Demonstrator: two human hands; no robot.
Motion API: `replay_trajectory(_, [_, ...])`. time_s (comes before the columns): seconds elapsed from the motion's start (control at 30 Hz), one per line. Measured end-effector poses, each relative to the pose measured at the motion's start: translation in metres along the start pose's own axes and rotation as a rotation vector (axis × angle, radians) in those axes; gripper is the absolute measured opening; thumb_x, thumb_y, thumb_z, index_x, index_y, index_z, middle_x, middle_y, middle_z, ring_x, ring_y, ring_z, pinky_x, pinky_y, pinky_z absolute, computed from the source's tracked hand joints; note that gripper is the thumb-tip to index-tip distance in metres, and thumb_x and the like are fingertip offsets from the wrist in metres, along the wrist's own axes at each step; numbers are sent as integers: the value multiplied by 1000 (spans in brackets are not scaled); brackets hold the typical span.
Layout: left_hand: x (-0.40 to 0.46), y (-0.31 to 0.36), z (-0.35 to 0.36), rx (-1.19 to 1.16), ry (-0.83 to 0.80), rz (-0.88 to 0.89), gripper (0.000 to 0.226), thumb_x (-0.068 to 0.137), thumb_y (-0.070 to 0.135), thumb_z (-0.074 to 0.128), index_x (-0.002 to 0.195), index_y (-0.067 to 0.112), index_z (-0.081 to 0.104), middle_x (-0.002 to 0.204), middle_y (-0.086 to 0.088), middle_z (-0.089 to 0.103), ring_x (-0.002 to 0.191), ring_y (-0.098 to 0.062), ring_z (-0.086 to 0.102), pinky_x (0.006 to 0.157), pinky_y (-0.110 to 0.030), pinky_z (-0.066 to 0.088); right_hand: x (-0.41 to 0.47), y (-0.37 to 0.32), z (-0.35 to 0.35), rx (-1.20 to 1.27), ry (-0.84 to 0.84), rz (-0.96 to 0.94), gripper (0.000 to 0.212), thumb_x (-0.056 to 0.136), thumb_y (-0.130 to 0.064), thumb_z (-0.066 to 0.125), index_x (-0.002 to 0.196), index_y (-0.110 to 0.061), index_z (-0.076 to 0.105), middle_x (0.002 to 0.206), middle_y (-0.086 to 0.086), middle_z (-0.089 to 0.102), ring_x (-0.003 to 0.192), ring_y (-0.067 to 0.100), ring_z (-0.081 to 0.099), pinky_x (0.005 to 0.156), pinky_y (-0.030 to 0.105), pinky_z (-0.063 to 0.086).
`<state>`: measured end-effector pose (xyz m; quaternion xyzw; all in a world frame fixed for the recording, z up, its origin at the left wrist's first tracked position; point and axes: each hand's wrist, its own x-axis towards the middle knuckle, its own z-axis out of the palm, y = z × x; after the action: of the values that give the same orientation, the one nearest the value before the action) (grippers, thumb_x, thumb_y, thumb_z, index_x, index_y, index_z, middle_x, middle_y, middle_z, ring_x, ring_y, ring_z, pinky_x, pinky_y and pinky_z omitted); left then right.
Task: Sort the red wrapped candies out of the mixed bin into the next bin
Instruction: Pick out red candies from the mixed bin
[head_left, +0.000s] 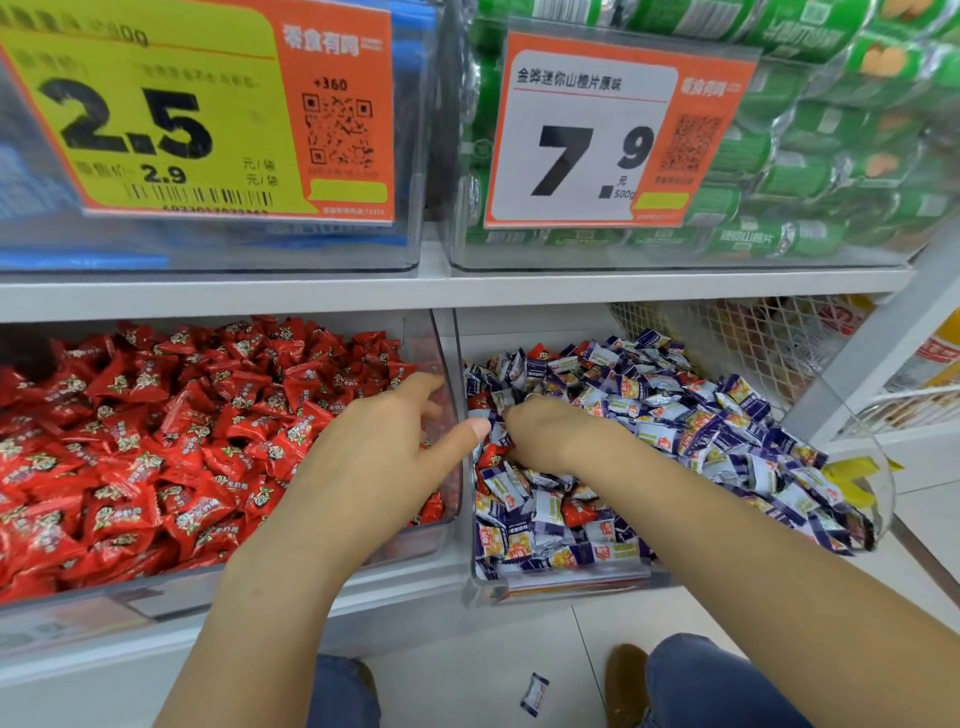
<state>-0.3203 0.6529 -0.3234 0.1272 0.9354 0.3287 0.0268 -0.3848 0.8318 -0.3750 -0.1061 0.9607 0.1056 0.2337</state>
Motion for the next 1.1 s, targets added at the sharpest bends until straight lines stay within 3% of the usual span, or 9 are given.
replay_trajectory(0.1, [0,0,0,5,4,2,66,83,64,45,137,26,41,120,14,60,102,-10,59,87,-35,50,-3,2,2,92,34,-41,30,95,-10,49,125,-4,51,112,15,59,99,27,56,70,28,41])
replay_trajectory(0.27, [0,1,0,5,0,4,67,83,65,43,137,26,41,120,14,60,102,-10,59,87,-35,50,-9,17,2,372,70,-85,49,93,-32,57,138,-17,42,124,12,57,109,28,54,80,31,43])
replay_trajectory(0.43, [0,2,-2,-6,-18,-6,69,81,65,44,137,26,42,120,12,60,100,-9,60,87,-33,50,-13,25,3,586,51,-117,35,93,-29,57,127,-26,48,74,-1,52,64,16,52,55,28,36])
replay_trajectory(0.57, [0,3,-2,-18,-27,-11,69,80,65,44,137,25,42,120,12,60,97,-8,60,87,-33,50,-16,32,-3,350,200,-61,42,90,-40,60,125,-20,48,101,7,62,91,24,58,68,31,43])
replay_trajectory(0.67, [0,3,-2,-15,-29,-10,68,81,64,44,137,26,41,120,13,59,96,-6,60,87,-32,50,-20,39,-9,263,355,-25,47,84,-52,61,117,-18,54,100,6,62,96,27,57,68,30,42])
replay_trajectory(0.73, [0,4,-3,-18,-32,-16,69,81,64,44,138,26,40,120,13,59,96,-6,59,87,-31,49,-23,38,-13,260,319,-86,31,84,-47,63,101,-21,57,87,-1,59,91,24,58,66,29,39])
replay_trajectory(0.8, [-1,4,-3,-16,-30,-16,68,82,64,45,138,25,40,120,13,59,96,-6,59,87,-31,49,-25,33,-12,204,231,-164,19,85,-35,64,99,-25,58,86,-5,60,92,21,58,67,28,39])
replay_trajectory(0.93, [-1,5,-3,-10,-26,-7,67,83,62,45,138,25,40,121,12,59,97,-7,60,87,-31,49,-20,21,-1,94,157,-251,36,88,-31,63,123,-30,57,110,0,66,103,23,57,72,26,37])
replay_trajectory(1.1, [-1,7,-4,-7,-30,-8,67,83,61,45,139,25,39,122,12,59,97,-6,60,87,-29,48,-19,23,5,85,189,-296,39,87,-42,62,125,-32,56,108,0,65,100,22,58,69,28,39])
